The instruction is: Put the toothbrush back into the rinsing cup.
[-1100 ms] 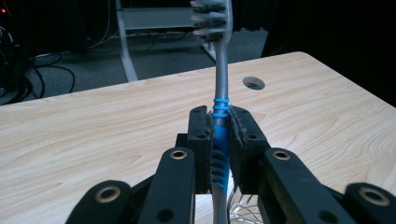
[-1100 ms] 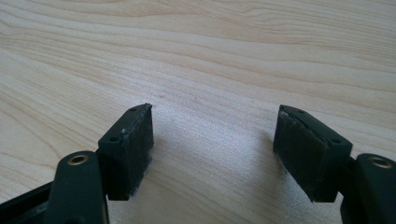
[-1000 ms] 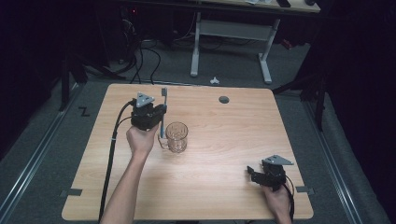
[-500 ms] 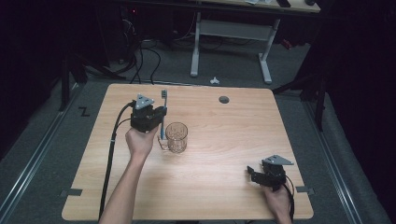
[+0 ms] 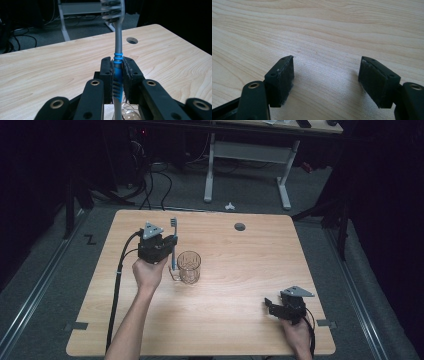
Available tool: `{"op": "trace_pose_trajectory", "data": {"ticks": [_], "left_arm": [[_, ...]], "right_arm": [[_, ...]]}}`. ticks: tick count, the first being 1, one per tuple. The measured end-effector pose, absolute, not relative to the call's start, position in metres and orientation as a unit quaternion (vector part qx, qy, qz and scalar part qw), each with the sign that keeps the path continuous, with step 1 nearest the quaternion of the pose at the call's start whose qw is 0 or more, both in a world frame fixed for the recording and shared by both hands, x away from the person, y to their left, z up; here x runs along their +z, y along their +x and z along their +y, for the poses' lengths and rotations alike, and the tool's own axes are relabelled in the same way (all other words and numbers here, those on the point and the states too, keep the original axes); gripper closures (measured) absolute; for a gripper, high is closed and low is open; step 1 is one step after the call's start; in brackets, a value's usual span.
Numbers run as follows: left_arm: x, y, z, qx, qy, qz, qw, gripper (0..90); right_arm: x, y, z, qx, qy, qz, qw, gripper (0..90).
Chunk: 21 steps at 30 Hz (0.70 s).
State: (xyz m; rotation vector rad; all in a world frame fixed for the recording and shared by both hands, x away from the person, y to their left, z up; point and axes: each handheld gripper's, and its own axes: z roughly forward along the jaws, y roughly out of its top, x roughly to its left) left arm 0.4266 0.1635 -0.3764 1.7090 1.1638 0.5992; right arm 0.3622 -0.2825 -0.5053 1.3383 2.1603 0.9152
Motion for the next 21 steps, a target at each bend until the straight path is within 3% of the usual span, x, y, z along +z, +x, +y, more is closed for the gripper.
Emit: {"op": "trace_pose_trajectory", "data": {"ticks": [21], "left_arm": [[-0.3771,0.4173,0.1673,0.239,0.706,0.470,0.472,79.1]], "right_arm": [[-0.5053,0.3623,-0.2824,0.331,0.483,0.781,0.219,28.8]]}}
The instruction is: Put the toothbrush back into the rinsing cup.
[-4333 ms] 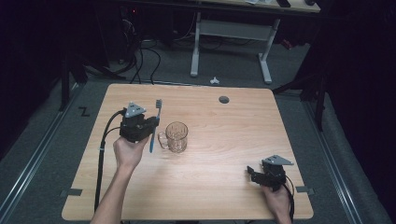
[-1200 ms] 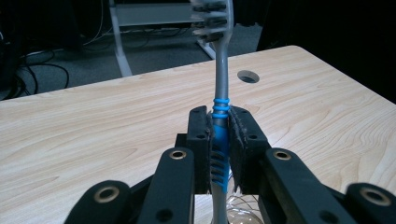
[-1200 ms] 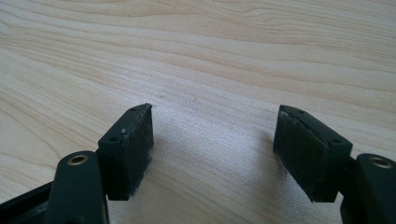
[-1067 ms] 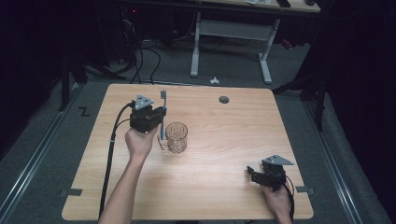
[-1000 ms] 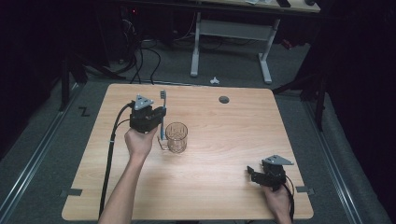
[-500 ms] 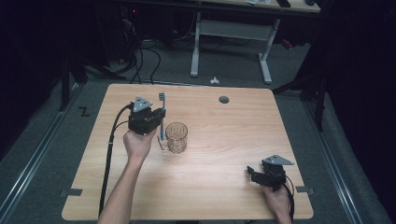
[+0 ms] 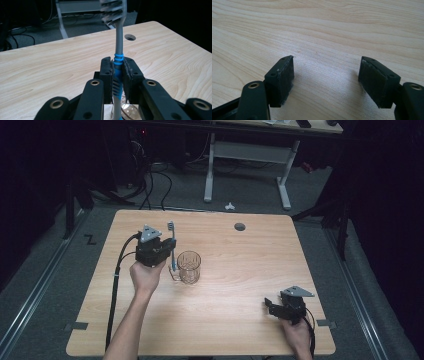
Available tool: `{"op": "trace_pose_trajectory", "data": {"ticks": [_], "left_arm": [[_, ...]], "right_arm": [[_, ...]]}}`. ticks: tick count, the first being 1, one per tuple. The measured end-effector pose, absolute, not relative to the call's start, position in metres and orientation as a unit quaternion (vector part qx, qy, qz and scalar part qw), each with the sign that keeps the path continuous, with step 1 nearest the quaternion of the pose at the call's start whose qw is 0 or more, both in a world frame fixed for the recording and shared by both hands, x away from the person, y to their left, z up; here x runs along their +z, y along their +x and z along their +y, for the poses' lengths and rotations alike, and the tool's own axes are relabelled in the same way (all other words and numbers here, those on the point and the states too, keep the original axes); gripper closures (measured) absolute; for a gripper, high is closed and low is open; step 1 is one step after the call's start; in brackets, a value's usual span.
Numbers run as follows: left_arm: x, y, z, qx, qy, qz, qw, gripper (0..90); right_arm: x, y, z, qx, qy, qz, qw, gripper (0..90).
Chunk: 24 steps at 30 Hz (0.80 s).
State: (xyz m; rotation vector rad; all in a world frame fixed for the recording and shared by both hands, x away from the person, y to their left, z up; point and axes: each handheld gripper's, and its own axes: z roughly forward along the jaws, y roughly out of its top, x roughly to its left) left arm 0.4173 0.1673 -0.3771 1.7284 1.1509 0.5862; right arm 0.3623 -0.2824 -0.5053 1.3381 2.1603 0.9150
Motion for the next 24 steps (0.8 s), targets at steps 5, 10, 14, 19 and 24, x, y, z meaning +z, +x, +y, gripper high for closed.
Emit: {"op": "trace_pose_trajectory", "data": {"ticks": [5,10,14,19,24], "left_arm": [[-0.377,0.415,0.166,0.239,0.709,0.466,0.472,79.1],[-0.379,0.413,0.166,0.235,0.710,0.466,0.473,79.1],[-0.381,0.410,0.167,0.234,0.710,0.466,0.473,79.1],[-0.382,0.408,0.168,0.232,0.711,0.464,0.473,79.1],[-0.384,0.406,0.168,0.231,0.713,0.464,0.472,79.2]], "right_arm": [[-0.505,0.362,-0.282,0.331,0.483,0.781,0.219,28.8],[-0.505,0.362,-0.282,0.331,0.483,0.781,0.219,28.8],[-0.505,0.362,-0.282,0.331,0.483,0.781,0.219,28.8],[-0.505,0.362,-0.282,0.331,0.483,0.781,0.219,28.8],[-0.505,0.362,-0.282,0.330,0.484,0.781,0.218,28.8]]}}
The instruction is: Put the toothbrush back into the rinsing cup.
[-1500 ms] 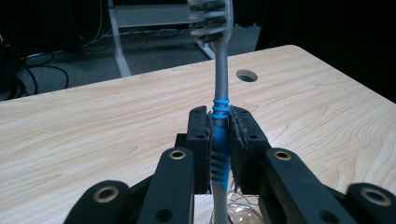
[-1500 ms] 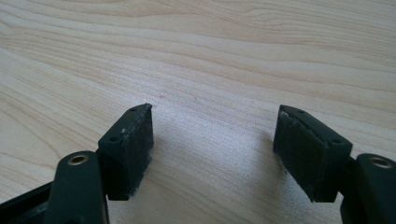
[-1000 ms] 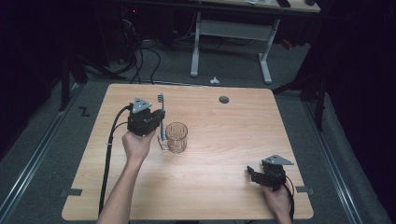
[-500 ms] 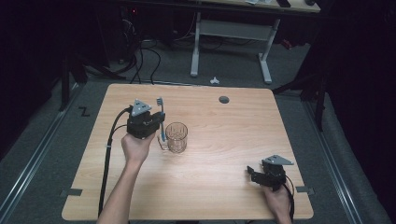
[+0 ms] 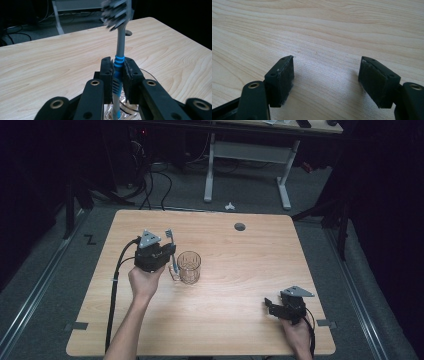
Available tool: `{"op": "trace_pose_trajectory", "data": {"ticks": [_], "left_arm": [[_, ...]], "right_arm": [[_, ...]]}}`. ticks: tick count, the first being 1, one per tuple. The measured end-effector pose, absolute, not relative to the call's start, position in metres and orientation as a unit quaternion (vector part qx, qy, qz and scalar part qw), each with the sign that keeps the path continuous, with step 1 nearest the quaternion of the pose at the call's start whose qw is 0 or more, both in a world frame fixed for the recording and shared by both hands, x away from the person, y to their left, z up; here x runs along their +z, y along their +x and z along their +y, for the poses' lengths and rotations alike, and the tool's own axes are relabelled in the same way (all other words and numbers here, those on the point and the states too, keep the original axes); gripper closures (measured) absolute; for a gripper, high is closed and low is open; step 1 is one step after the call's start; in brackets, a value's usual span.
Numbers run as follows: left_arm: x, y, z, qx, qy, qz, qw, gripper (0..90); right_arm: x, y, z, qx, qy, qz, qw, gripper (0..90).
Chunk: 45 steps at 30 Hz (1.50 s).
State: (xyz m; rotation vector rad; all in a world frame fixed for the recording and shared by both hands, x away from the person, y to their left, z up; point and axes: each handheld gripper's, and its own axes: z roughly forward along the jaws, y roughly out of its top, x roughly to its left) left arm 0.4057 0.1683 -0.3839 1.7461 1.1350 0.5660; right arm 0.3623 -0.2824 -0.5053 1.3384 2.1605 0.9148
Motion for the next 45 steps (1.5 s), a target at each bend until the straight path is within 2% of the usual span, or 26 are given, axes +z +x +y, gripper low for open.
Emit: {"op": "trace_pose_trajectory", "data": {"ticks": [45], "left_arm": [[-0.397,0.395,0.167,0.225,0.727,0.457,0.461,79.0]], "right_arm": [[-0.505,0.362,-0.282,0.331,0.483,0.781,0.219,28.8]]}}
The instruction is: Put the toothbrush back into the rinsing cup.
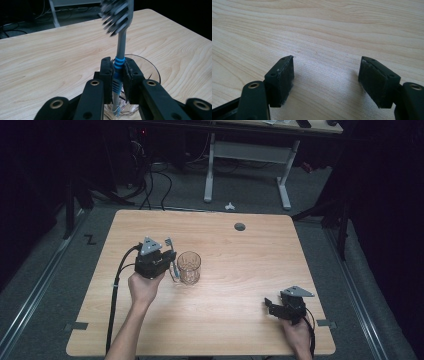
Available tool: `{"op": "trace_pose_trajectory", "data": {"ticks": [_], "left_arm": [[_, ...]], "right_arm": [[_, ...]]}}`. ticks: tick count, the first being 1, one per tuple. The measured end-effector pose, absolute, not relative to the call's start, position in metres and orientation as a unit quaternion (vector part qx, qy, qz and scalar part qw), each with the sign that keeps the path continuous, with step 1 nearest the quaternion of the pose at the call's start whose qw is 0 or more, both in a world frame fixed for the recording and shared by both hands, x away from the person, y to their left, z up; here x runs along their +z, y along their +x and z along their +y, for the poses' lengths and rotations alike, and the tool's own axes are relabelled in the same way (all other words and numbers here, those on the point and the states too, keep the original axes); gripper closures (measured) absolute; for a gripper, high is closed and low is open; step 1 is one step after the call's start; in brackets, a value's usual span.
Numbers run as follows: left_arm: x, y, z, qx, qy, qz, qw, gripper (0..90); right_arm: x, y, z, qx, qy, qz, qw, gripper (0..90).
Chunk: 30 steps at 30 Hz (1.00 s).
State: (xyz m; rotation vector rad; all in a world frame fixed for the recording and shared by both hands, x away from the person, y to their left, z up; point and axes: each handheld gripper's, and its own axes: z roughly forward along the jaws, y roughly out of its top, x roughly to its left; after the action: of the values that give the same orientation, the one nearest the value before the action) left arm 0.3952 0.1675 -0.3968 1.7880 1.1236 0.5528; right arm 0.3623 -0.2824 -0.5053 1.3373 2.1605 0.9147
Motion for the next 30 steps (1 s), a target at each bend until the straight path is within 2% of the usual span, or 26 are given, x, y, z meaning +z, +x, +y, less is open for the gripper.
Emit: {"op": "trace_pose_trajectory", "data": {"ticks": [30], "left_arm": [[-0.409,0.391,0.158,0.243,0.749,0.440,0.432,79.2]], "right_arm": [[-0.505,0.362,-0.282,0.330,0.483,0.781,0.219,28.8]]}}
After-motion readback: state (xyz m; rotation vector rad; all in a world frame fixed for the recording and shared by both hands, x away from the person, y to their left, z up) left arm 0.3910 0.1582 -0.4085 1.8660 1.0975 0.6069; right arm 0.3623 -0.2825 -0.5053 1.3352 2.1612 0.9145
